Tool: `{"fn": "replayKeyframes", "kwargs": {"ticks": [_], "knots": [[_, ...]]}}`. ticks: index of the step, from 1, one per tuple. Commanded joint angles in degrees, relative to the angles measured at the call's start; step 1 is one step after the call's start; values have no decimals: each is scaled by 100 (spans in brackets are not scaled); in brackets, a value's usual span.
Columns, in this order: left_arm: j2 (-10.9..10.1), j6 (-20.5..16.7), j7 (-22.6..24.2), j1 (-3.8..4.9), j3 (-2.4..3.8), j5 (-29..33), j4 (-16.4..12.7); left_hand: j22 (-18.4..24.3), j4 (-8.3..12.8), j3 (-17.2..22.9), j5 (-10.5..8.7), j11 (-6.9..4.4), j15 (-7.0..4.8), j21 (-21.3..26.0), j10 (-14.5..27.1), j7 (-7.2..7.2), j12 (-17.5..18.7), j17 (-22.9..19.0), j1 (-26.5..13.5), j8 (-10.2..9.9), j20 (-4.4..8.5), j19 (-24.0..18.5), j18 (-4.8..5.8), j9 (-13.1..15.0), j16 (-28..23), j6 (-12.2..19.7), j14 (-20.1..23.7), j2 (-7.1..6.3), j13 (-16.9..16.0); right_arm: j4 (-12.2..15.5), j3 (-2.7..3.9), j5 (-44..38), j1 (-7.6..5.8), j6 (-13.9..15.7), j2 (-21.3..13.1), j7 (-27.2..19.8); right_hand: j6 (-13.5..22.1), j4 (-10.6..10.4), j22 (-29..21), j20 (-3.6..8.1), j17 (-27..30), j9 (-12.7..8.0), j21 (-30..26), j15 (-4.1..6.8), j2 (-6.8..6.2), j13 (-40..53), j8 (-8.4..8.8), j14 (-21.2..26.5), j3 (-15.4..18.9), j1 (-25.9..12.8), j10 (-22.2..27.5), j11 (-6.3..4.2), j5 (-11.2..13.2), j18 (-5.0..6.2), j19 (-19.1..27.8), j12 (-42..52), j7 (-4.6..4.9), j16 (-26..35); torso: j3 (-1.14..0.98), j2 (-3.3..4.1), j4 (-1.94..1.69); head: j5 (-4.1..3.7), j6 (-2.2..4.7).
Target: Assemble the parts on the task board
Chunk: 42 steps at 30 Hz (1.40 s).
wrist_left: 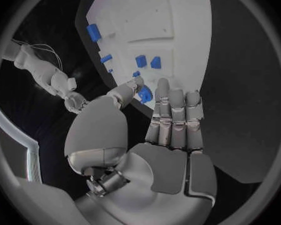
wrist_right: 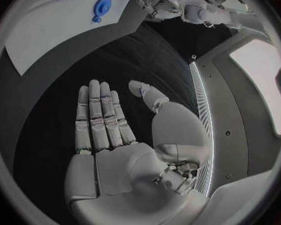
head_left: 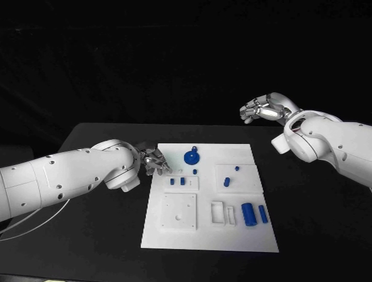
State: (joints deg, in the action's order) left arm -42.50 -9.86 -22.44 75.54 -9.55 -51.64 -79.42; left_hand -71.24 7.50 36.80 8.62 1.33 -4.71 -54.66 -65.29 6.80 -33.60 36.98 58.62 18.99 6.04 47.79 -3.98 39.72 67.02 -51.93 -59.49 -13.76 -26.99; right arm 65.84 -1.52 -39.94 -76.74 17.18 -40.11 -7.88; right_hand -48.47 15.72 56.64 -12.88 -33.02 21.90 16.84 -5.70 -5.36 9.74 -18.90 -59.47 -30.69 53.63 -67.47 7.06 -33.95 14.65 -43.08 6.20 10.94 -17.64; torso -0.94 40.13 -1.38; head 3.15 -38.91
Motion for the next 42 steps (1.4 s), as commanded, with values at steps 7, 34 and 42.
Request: {"fn": "replayKeyframes", "kwargs": {"ticks": [7, 34, 42], "knots": [[215, -913, 2072, 34, 0, -308, 89, 43, 563, 162, 16, 118, 130, 238, 195, 67, 474, -158, 835, 85, 301, -95, 156, -106, -344, 37, 84, 322, 221, -16, 2, -7, 4, -66, 8, -54, 48, 4, 5, -20, -6, -9, -23, -48, -23, -9, 23, -8, 40, -11, -45, -4, -20, 35, 1, -38, 11, 32, -1, 4, 0, -8, 34], [1273, -153, 2535, -7, -153, -3491, 1048, -195, 760, 77, -168, 323, 274, -49, 2, 55, 2450, 8, 1032, -277, 179, 672, -245, -476, -124, -218, -864, 379, 1070, -10, 2, -8, 4, -79, 57, -65, 48, 6, 6, -20, -8, -11, -25, -48, -19, -9, 22, -11, 39, -6, -51, -3, -21, 35, -1, -42, 12, 33, 14, 40, 53, -31, 92], [1420, 150, 2494, -46, -158, -3738, 1220, -229, 758, 79, -158, 361, 309, -118, 151, 55, 2670, 36, 1058, -361, 144, 790, -326, -537, -73, -140, -984, 381, 1206, 0, 2, -10, 4, -78, 71, -69, 48, 6, 6, -20, -8, -11, -25, -48, -18, -9, 21, -11, 39, -6, -52, -3, -21, 35, -2, -42, 12, 33, 14, 39, 46, -37, 70]]}}
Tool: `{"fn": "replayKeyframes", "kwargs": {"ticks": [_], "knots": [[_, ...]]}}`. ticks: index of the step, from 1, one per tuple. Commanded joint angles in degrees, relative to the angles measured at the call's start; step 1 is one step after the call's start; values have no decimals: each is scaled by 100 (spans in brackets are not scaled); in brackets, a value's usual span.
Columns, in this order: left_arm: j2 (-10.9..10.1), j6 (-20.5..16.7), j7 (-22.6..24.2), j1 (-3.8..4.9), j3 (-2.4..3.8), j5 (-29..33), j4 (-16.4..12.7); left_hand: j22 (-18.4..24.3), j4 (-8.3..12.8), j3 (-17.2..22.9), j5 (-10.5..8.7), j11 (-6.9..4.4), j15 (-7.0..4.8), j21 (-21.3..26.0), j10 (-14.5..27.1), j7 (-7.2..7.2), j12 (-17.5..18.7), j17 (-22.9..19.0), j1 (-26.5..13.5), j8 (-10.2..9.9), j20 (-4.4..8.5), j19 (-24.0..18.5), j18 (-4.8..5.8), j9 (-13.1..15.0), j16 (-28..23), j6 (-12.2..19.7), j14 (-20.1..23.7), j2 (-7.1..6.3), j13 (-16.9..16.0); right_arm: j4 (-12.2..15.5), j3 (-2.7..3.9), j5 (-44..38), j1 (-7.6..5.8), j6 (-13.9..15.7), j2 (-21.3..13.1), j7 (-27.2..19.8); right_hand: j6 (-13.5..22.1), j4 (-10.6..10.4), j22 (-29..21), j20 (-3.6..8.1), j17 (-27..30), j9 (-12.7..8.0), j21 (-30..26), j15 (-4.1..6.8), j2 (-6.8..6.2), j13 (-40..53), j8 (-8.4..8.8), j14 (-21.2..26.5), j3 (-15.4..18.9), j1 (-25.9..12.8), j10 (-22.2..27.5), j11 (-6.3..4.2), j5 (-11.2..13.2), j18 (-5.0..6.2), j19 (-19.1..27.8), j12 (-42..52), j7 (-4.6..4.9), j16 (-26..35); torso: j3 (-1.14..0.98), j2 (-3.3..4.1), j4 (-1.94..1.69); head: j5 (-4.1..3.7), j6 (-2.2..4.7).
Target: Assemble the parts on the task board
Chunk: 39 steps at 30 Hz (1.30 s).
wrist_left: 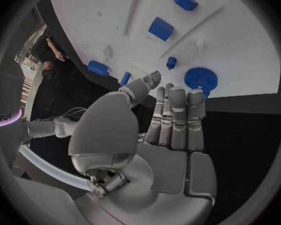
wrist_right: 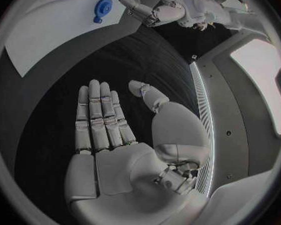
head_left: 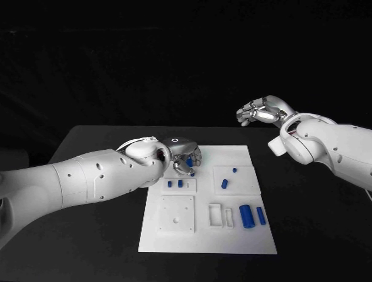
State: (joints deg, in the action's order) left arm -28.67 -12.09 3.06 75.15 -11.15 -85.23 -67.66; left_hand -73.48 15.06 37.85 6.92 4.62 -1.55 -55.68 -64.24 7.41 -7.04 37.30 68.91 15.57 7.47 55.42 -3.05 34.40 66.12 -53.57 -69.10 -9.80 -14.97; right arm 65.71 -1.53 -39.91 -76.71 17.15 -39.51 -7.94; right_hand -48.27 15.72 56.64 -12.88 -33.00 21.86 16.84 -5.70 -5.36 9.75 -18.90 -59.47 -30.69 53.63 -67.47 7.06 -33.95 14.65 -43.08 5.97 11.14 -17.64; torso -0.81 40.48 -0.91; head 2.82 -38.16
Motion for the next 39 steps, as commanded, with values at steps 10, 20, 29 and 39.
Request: {"fn": "replayKeyframes", "kwargs": {"ticks": [10, 20, 29, 39], "knots": [[127, 481, -94, -40, 1, -397, 204, -31, -25, -38, 50, 47, 7, -55, 123, -6, 182, 48, 11, -91, -25, 91, -478, -67, 96, 89, -143, -19, 140, 15, 3, -12, 1, -76, 23, -65, 29, 5, 6, -20, -10, -7, -26, -48, -18, -10, 21, -11, 40, -6, -53, -3, -21, 35, -2, -21, -7, 34, -4, -4, -5, -21, -27], [190, 417, -90, -81, 1, -397, 352, -47, -64, -43, 48, 56, 16, -69, 96, 12, 230, 64, -13, -123, -35, 105, -497, -100, 116, 120, -156, -20, 195, 33, 3, -12, 1, -75, 23, -66, 30, 5, 6, -21, -11, -8, -28, -48, -18, -10, 21, -12, 41, -6, -54, -2, -22, 35, -2, -23, -7, 35, -2, -1, 0, -19, -27], [253, 342, -100, -127, 1, -338, 466, -68, -99, -35, 42, 49, 10, -90, 39, 22, 269, 86, -10, -181, -36, 129, -523, -152, 145, 194, -172, 10, 255, 56, 3, -12, 1, -79, 24, -65, 31, 5, 7, -21, -11, -9, -29, -48, -18, -10, 21, -12, 41, -6, -55, -1, -23, 35, -2, -25, -6, 36, -3, -2, -2, -31, -37], [345, 325, -75, -215, 1, -289, 566, -115, -119, -58, -12, 13, -25, -151, -133, 37, 255, 141, -20, -184, -15, 174, -542, -208, 239, 166, -224, 40, 301, 76, 3, -13, 1, -79, 25, -64, 31, 5, 7, -21, -12, -10, -30, -48, -18, -10, 21, -12, 42, -6, -57, -1, -23, 35, -3, -27, -6, 36, -2, 0, -4, -43, -45]]}}
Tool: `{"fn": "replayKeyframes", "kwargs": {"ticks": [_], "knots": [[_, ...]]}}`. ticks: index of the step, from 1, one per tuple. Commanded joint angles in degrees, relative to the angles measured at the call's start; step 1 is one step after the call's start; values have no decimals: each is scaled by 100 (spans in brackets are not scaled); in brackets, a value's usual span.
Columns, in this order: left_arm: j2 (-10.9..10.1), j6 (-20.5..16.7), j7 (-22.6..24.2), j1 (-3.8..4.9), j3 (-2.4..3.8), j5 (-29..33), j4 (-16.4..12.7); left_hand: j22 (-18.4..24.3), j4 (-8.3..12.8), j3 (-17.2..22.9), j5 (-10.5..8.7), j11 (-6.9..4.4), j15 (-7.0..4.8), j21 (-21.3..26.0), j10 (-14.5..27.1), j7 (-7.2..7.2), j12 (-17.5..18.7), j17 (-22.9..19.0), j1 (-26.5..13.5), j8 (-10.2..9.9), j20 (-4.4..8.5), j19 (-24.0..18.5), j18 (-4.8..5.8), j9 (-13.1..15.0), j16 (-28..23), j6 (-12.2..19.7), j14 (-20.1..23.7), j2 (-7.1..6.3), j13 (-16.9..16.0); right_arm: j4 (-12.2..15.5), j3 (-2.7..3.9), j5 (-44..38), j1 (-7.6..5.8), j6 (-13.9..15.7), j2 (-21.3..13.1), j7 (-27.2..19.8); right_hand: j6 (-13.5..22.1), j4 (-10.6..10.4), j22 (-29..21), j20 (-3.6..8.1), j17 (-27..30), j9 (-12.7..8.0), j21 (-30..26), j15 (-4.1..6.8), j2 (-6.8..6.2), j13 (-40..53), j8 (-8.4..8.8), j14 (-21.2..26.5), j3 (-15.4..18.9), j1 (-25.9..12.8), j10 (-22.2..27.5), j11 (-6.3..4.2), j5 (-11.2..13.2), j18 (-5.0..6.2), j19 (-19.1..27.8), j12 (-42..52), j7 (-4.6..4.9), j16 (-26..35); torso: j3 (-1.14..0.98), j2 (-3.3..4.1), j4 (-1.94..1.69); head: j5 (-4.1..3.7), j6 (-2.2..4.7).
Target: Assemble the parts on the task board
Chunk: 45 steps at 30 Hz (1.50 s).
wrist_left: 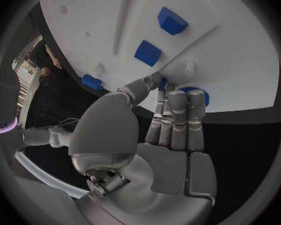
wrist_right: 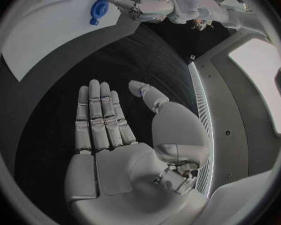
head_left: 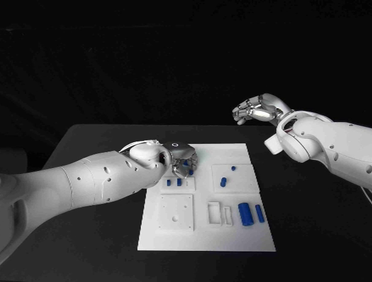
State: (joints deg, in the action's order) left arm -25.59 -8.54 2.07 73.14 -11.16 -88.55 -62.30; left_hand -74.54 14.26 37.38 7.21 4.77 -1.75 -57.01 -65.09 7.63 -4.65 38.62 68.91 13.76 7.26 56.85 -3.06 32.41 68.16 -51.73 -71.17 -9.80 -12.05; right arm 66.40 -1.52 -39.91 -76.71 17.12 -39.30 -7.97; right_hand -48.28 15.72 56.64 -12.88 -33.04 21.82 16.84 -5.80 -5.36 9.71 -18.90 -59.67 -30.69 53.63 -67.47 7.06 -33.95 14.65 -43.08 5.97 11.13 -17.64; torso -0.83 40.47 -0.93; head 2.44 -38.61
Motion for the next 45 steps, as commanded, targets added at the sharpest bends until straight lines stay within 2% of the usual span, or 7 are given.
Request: {"fn": "replayKeyframes", "kwargs": {"ticks": [1, 6, 12, 21, 29, 40, 45], "knots": [[43, -32, 26, -16, 2, 44, 38, -11, -41, -13, -43, -2, -5, -19, -53, 15, 16, 11, -22, -3, 7, 31, -541, -11, 38, -19, -17, 41, 10, 8, 2, -13, 1, -75, 4, -60, 32, 5, 7, -21, -9, -6, -31, -38, -18, -6, 21, 8, 42, -6, -57, -1, -23, 35, -3, -27, -6, 36, 1, 0, -1, -8, 0], [72, -65, 31, -43, 3, 71, 83, -18, -53, -15, -54, -4, -8, -26, -83, 24, 11, 17, -31, -1, 10, 34, -542, -18, 49, -28, -18, 56, 14, 9, 2, -13, 1, -77, 11, -63, 32, 5, 7, -21, -9, -6, -31, -38, -18, -6, 21, 8, 42, -6, -57, -1, -23, 35, -3, -27, -6, 37, -3, -3, -4, -7, -7], [78, 95, 16, -45, 3, 145, 111, -27, -69, 0, -53, -5, -8, -34, -118, 44, 11, 27, -25, -3, 15, 39, -546, -34, 65, -33, -19, 108, 25, 17, 2, -13, 1, -71, 14, -69, 32, 5, 7, -21, -9, -6, -31, -38, -16, -6, 20, 7, 42, -5, -58, -2, -24, 35, -3, -28, -6, 37, -9, -5, 3, -11, -17], [170, 216, -20, -61, 0, 153, 248, -59, -84, -3, -80, -38, -39, -65, -341, 51, -66, 53, -41, 66, 31, 44, -546, -47, 114, -182, -25, 204, 20, 24, 2, -13, 1, -70, 13, -69, 30, 5, 7, -21, -10, -6, -32, -38, -15, -6, 19, 6, 41, -4, -59, -2, -25, 35, -5, -29, -6, 37, -5, -4, -3, -12, -16], [219, 275, -43, -88, -82, 104, 300, -69, -105, -3, -88, -57, -58, -74, -461, 16, -116, 72, -58, 112, 49, 56, -544, -56, 159, -281, -55, 300, 20, 24, 2, -13, 1, -72, 20, -70, 30, 6, 8, -20, -10, -6, -32, -38, -14, -6, 18, 6, 41, -3, -61, -3, -26, 35, -5, -30, -7, 37, 0, -1, -1, -23, -23], [188, 259, -49, -88, -92, 47, 307, -83, -50, -3, -73, -157, -154, -102, -752, -86, -242, 99, -11, 241, 97, 101, -540, -40, 232, -546, -119, 379, -28, 29, 2, -13, 1, -69, 9, -69, 29, 6, 8, -20, -11, -7, -33, -37, -14, -6, 17, 5, 41, -2, -62, -4, -26, 35, -6, -32, -7, 38, -2, -4, -10, -30, -34], [186, 108, 11, -88, -94, 43, 294, -82, -22, 7, -42, -188, -184, -103, -832, -112, -261, 104, 8, 273, 118, 115, -529, -38, 253, -624, -143, 419, -51, 28, 2, -13, 1, -70, 14, -71, 28, 7, 8, -20, -11, -7, -34, -37, -15, -6, 16, 5, 41, -1, -63, -4, -26, 35, -7, -33, -7, 38, 1, -5, -10, -25, -26]]}}
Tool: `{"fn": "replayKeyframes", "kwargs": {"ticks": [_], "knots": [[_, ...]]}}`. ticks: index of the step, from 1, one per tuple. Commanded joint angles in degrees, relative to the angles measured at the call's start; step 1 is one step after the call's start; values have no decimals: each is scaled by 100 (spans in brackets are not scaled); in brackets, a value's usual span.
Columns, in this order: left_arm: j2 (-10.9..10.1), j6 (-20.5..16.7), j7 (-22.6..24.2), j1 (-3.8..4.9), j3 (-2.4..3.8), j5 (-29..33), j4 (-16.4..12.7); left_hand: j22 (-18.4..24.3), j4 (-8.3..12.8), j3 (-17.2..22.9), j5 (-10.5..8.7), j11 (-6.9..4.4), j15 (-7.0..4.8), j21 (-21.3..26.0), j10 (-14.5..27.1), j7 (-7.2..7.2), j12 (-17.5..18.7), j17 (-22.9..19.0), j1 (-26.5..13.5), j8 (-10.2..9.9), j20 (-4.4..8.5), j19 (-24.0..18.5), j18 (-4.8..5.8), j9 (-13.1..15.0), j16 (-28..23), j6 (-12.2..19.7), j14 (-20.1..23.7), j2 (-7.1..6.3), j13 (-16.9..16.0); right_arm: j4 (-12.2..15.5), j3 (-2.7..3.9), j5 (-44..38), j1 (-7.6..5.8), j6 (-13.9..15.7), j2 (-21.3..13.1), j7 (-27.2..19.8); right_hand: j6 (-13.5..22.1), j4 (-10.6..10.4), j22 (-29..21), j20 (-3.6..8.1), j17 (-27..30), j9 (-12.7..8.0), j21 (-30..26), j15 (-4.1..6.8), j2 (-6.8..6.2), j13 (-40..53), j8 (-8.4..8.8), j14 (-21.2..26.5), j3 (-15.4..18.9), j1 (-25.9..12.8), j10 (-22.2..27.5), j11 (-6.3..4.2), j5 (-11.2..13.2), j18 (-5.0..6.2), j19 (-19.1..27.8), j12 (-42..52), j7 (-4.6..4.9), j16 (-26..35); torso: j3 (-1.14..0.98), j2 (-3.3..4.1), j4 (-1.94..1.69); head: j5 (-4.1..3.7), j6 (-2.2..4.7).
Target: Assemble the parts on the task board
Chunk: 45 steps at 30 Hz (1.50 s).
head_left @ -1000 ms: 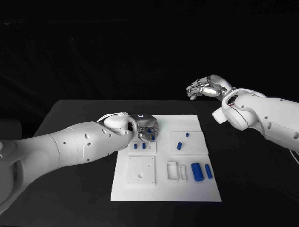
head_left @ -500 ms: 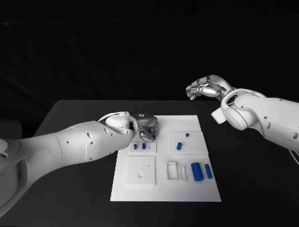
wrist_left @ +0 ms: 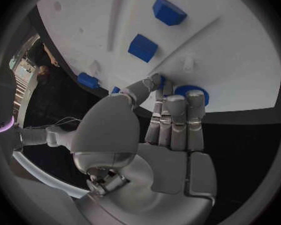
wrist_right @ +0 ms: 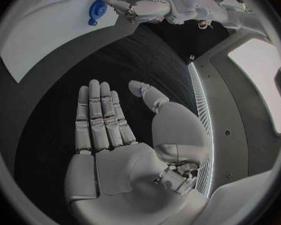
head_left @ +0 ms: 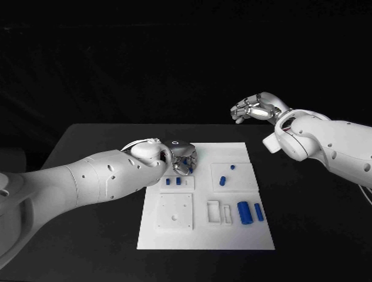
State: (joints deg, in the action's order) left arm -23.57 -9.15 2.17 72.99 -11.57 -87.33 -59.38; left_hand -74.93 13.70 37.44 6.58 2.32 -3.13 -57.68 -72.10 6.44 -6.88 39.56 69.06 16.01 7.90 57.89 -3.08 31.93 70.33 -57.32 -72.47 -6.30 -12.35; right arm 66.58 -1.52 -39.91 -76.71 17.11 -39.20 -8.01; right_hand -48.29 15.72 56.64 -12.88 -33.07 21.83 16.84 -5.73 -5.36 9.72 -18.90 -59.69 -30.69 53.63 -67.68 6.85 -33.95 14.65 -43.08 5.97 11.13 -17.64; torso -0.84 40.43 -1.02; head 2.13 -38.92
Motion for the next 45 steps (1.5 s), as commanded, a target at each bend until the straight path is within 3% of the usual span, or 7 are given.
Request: {"fn": "replayKeyframes", "kwargs": {"ticks": [1, 17, 21, 26, 29, 32, 45], "knots": [[-20, 145, 15, -73, -52, -79, 0, -42, 38, 1, 27, 51, -52, -37, -146, 0, -41, 11, -7, 55, 59, 17, -526, 10, 40, -81, -21, 75, -26, 9, 3, -13, 1, -70, 4, -67, 29, 7, 8, -20, -8, -8, -34, -44, -15, -7, 16, 6, 41, -1, -42, 17, -26, 35, -7, -33, -7, 38, 2, -1, 1, 8, 5], [-293, -694, 238, -91, -29, 536, -249, -38, 62, 2, 94, -22, -126, -62, -318, -61, -66, 11, -50, 117, 121, 110, -509, 12, 78, -255, -111, 128, -74, -2, 3, -14, 1, -65, -7, -70, 27, 7, 9, -20, -9, -9, -35, -43, -15, -7, 14, 5, 41, 1, -44, 16, -26, 35, -8, -36, -8, 39, -1, 1, 0, 15, 20], [-393, -941, 314, -89, 9, 795, -332, -38, 65, 3, 102, -25, -129, -66, -325, -63, -63, 12, -54, 117, 128, 118, -509, 10, 81, -261, -118, 126, -76, 1, 3, -14, 1, -65, -18, -70, 27, 8, 9, -20, -10, -9, -36, -44, -15, -7, 14, 5, 41, 1, -44, 15, -27, 35, -8, -37, -8, 40, -1, -4, -7, 11, 28], [-483, -1067, 380, -89, 164, 1004, -441, -39, 67, 5, 109, -28, -132, -70, -329, -65, -59, 13, -56, 116, 135, 127, -510, 8, 84, -266, -124, 124, -78, 5, 3, -14, 1, -67, -19, -70, 27, 9, 9, -20, -10, -10, -37, -43, -15, -8, 13, 5, 41, 2, -45, 15, -27, 35, -8, -38, -8, 40, -2, -3, -12, 24, 38], [-555, -972, 348, -89, 258, 1048, -512, -39, 68, 6, 111, -28, -133, -71, -330, -65, -57, 13, -57, 116, 138, 131, -510, 7, 86, -268, -126, 124, -78, 4, 3, -14, 1, -67, -21, -70, 27, 9, 9, -20, -10, -10, -37, -44, -15, -8, 13, 5, 41, 3, -45, 15, -27, 35, -9, -39, -8, 41, 3, -2, -9, 39, 41], [-668, -872, 328, -87, 280, 1102, -608, -39, 69, 8, 114, -28, -133, -72, -330, -65, -54, 13, -58, 114, 141, 134, -510, 6, 87, -268, -128, 124, -78, 6, 3, -14, 1, -67, -30, -68, 27, 9, 9, -20, -10, -10, -38, -44, -15, -8, 13, 5, 41, 3, -45, 15, -27, 35, -9, -40, -8, 41, 1, -6, -9, 45, 41], [-1081, -451, 192, -86, 287, 1145, -817, -41, 73, 8, 114, -29, -133, -73, -333, -65, -49, 14, -63, 112, 145, 132, -507, 3, 90, -269, -132, 125, -79, 19, 3, -14, 1, -66, -70, -64, 27, 11, 10, -20, -11, -11, -40, -43, -16, -8, 12, 5, 42, 5, -47, 15, -27, 35, -9, -43, -8, 43, 3, -2, -15, 55, 47]]}}
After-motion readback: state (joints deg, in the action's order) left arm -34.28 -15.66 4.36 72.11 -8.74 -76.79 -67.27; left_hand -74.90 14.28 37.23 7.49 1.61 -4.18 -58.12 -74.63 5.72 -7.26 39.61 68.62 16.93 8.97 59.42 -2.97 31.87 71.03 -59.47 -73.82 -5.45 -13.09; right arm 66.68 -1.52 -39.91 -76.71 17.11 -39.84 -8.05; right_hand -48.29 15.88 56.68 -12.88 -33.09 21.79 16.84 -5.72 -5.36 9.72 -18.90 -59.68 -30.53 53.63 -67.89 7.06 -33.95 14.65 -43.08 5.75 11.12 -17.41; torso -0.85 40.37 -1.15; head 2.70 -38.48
